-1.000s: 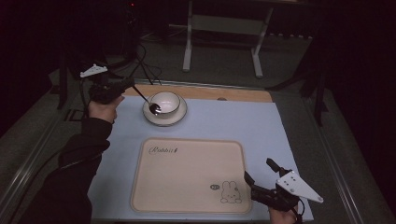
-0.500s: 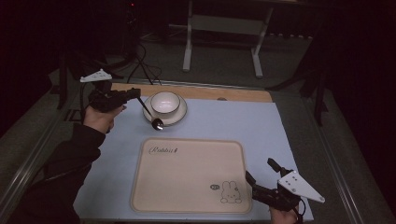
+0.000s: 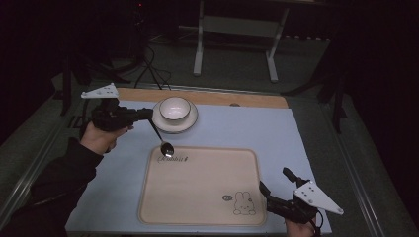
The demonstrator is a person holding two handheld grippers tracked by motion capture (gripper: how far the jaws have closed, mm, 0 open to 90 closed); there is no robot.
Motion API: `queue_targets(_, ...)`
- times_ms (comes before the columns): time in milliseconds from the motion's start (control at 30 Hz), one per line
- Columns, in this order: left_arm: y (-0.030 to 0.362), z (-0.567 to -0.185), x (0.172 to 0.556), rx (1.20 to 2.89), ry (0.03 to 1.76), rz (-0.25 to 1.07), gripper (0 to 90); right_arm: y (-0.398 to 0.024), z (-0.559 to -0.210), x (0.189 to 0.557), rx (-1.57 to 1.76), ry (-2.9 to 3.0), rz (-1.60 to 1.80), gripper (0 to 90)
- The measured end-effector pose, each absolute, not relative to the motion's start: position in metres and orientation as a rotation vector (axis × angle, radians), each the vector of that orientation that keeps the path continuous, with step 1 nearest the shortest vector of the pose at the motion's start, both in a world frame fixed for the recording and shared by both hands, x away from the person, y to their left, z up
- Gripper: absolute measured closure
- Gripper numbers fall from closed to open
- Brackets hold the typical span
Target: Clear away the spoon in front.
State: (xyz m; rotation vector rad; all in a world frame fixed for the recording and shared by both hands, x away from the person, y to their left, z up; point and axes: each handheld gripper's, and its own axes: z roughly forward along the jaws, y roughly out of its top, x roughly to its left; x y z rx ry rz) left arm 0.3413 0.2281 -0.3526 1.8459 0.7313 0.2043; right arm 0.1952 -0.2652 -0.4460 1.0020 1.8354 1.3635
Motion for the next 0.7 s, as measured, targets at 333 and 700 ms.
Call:
queue_targets(333, 0.211, -0.359, 0.33, 1.913, 0.594, 0.108, 90.0, -0.264, -0.446, 0.195, 0.996, 1.838, 1.362, 13.7)
queue_targets(700, 0.194, -0.376, 0.325, 2.004, 0.512, 0.026, 90.0, -0.264, -0.446, 0.195, 0.996, 1.839, 1.363, 13.7)
